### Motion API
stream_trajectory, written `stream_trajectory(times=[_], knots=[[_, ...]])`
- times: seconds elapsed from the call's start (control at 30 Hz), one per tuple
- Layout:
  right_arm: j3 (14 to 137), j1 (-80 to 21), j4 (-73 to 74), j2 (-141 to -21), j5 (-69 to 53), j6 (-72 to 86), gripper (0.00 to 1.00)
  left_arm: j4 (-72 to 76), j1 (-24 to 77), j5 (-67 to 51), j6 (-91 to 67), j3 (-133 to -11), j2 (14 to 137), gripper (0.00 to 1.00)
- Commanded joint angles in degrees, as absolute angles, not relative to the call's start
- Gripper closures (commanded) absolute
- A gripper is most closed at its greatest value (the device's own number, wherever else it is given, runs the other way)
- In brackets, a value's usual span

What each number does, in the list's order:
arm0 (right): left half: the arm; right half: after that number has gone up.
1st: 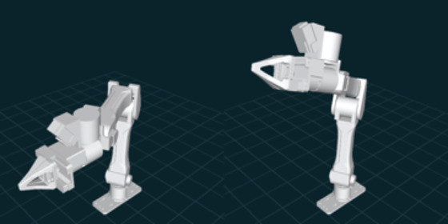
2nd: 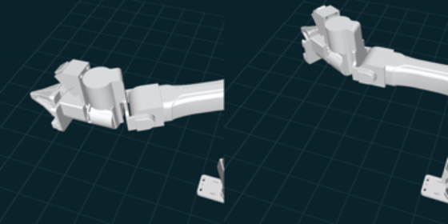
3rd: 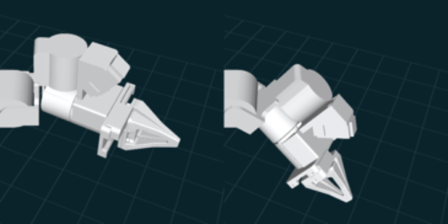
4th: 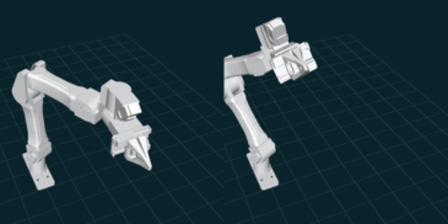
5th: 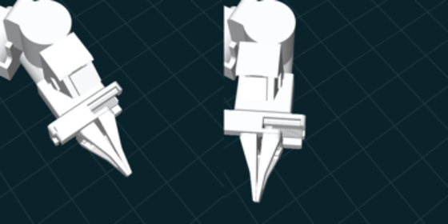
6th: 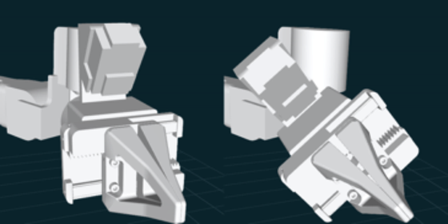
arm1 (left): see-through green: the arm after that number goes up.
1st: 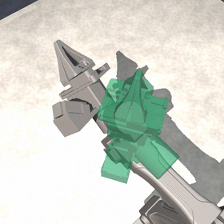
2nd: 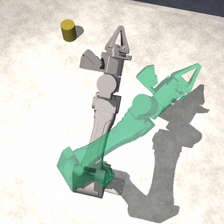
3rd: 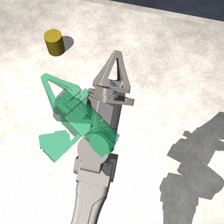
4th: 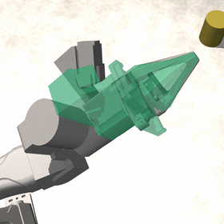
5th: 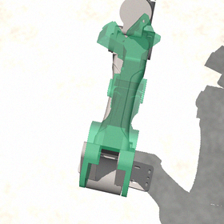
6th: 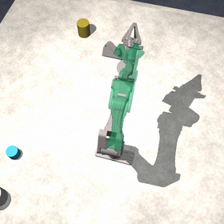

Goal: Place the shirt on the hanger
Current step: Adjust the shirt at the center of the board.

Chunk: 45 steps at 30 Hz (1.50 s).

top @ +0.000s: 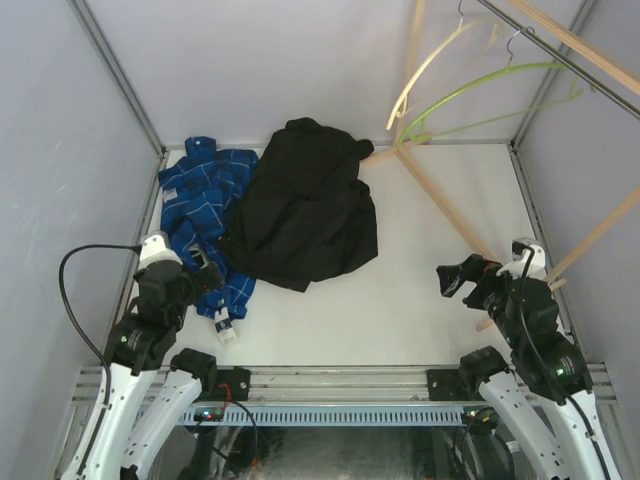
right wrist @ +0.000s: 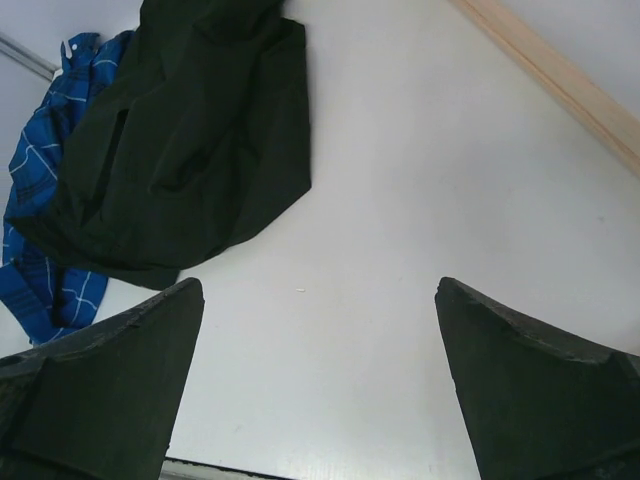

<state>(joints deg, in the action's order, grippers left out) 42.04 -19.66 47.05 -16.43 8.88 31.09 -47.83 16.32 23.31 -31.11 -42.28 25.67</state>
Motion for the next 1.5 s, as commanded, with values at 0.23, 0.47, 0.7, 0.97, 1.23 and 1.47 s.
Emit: stream_trajectory(times=[0.23, 0.47, 0.7, 0.97, 1.23, 1.47], knots=[[42.6, -17.6, 44.2, -18.6, 4.7, 33.8, 0.00, -41.5, 14.2, 19.1, -31.6, -47.7, 32.9, 0.00], [42.7, -17.5, 45.4, -19.2, 3.3, 34.0, 0.01, -39.7, 6.5, 11.0, -29.4, -53.1, 45.0, 0.00], [40.8, -17.4, 43.9, -19.7, -0.7, 33.1, 0.01, -37.6, -2.6, 1.8, -29.2, -56.9, 62.5, 0.00], [37.3, -17.4, 40.7, -20.2, -4.8, 34.0, 0.01, -37.1, -2.8, 5.2, -31.7, -59.1, 73.6, 0.00], [35.2, -17.3, 39.0, -21.7, -6.6, 34.2, 0.01, -33.8, -0.7, 14.5, -37.0, -60.7, 83.2, 0.07], [34.7, -17.4, 38.3, -23.3, -7.7, 34.2, 0.01, -33.5, 3.9, 18.1, -38.2, -63.0, 91.6, 0.10]])
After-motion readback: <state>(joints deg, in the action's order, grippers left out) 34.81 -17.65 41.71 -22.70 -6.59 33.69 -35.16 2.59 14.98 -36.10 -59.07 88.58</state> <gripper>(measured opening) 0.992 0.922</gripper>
